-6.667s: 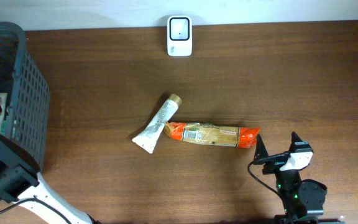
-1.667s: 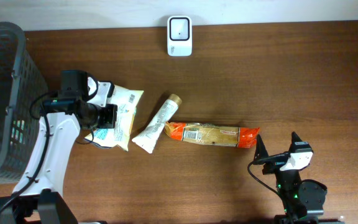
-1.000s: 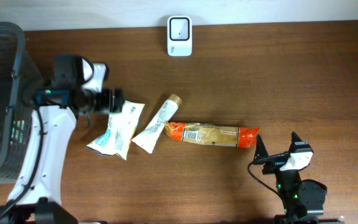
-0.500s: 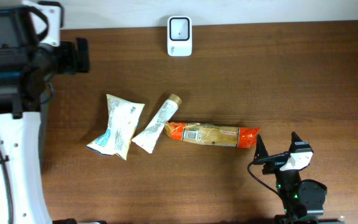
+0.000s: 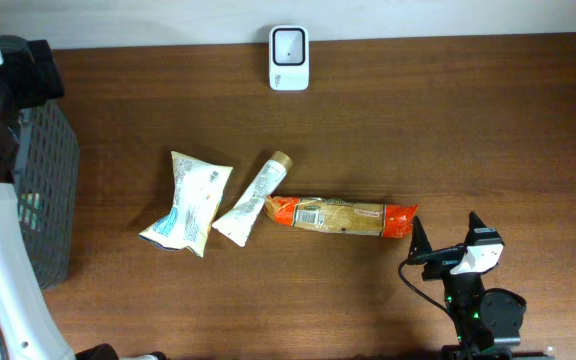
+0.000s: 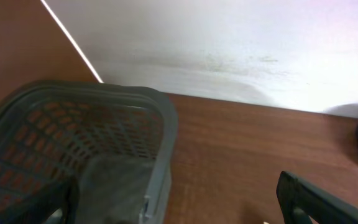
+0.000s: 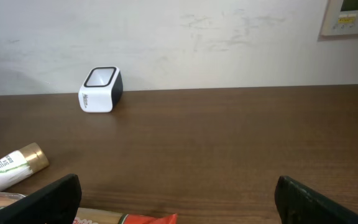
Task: Scan the item barcode
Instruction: 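Reach the left gripper into the basket and grasp the green-white packet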
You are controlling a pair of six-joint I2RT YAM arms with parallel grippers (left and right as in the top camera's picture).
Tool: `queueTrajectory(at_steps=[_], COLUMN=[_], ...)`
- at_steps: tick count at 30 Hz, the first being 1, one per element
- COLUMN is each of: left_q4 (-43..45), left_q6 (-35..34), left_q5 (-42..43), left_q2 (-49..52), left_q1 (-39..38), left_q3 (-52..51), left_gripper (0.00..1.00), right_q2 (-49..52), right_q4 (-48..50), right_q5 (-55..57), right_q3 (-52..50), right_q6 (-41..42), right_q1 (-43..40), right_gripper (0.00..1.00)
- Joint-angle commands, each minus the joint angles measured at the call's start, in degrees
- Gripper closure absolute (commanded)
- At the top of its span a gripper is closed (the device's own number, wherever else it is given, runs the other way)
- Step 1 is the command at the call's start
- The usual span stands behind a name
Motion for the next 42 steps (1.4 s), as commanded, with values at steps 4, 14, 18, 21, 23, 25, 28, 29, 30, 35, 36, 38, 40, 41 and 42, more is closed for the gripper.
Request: queueTrajectory(at_steps=[4,14,18,21,23,25,28,29,30,35,36,38,40,41,42], left_q4=[0.57,0.57,-0.02,-0.76,-1.01,-1.18,-1.29,-1.40,-1.57,-2.16,-2.36,-2.40,-2.38,-2.40,-2.43], left_q6=[0.92,0.83,0.70,-1.64,-2.51,-2.54,-3.21,-3.23,-3.23,-4.28,-4.28,-4.28,-4.26,-4.28,-4.28], left_q5=[-3.34,-7.96,-9.18,-9.46,-9.51,-9.49,-9.53,-9.46,-9.49,-10.10,-10.56,-10.97,-10.95,-10.88,-10.91], left_q2=[-0.31,0.02,1.05,2.58,3.34,3.72,3.76,3.76,3.76,3.82,3.82,3.89,4.24,4.59,4.96], left_q1=[0.37,3.52,4.39,6.27,7.06,7.69,8.96,9.22,9.35,10.05,10.08,10.08,10.25,10.73,11.10], left_q3=[1.01,0.96,0.96,0.96,0.96,0.96,0.96,0.96,0.96,0.96,0.96,0.96,0.96,0.96,0.96], left_gripper=[0.01,0.01,0.01,0.00,0.01,0.01,0.02,0.02,0.02,0.02,0.02,0.01,0.01,0.00,0.01], right_q2=[-0.37,-0.37,-0.37,-0.37,-0.37,-0.37,-0.37,-0.37,-0.37,-0.37,-0.37,-0.37,-0.37,-0.37,-0.37], right_q4=[-0.26,-0.26,-0.26,-0.26,-0.26,-0.26,-0.26,-0.26,-0.26,-0.26,-0.26,-0.26,-0.26,-0.26,-0.26], right_q5=[-0.31,-0.31,-0.31,-0.28,-0.31,-0.31,-0.31,-0.31,-0.31,-0.31,-0.31,-0.31,-0.31,-0.31,-0.31], right_q3=[-0.31,-0.31,-0.31,-0.31,-0.31,-0.31,-0.31,-0.31,-0.31,-0.31,-0.31,-0.31,-0.31,-0.31,-0.31], right_q6=[-0.24,-0.24,-0.24,-0.24,-0.24,-0.24,-0.24,-0.24,-0.24,-0.24,-0.24,-0.24,-0.24,-0.24,-0.24], right_q1=[-0.48,-0.48,-0.48,-0.48,-0.48,-0.48,-0.48,-0.48,-0.48,-0.48,-0.48,-0.48,-0.48,-0.48,-0.48], right_gripper=[0.01,0.01,0.01,0.01,0.01,0.01,0.01,0.01,0.01,0.01,0.01,0.01,0.01,0.01,0.01])
